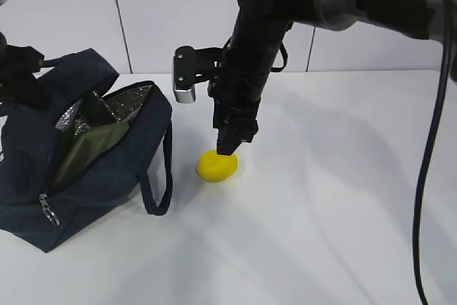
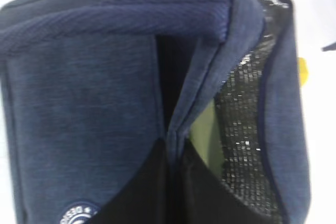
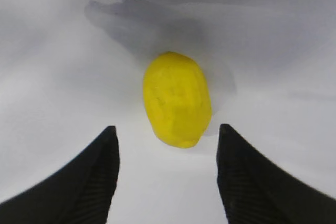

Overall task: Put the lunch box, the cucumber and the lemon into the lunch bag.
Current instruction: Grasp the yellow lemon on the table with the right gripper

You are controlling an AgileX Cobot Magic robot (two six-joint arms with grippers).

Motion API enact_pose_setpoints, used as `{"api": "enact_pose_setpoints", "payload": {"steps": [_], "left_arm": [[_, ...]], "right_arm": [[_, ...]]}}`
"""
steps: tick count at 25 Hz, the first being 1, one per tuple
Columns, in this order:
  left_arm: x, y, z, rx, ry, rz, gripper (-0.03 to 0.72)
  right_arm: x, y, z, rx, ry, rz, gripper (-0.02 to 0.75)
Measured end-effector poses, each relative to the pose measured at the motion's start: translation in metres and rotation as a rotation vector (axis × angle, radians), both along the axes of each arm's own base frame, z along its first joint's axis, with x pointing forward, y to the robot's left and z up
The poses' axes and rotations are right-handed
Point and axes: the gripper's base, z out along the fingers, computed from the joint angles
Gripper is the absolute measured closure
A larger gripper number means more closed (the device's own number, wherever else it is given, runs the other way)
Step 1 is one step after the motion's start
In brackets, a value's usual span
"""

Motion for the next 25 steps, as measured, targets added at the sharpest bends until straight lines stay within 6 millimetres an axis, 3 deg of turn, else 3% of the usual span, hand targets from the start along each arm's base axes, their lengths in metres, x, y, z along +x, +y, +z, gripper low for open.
{"api": "enact_pose_setpoints", "payload": {"steps": [9, 25], "left_arm": [[0.0, 0.006, -0.001, 0.043, 0.014, 0.039, 0.691], [0.0, 0.007, -0.002, 0.048, 0.015, 0.043, 0.691]], "right_arm": [[0.0, 0.002, -0.002, 0.015, 0.004, 0.037, 0.31], [0.004, 0.005, -0.041, -0.008, 0.053, 0.085, 0.31]]}}
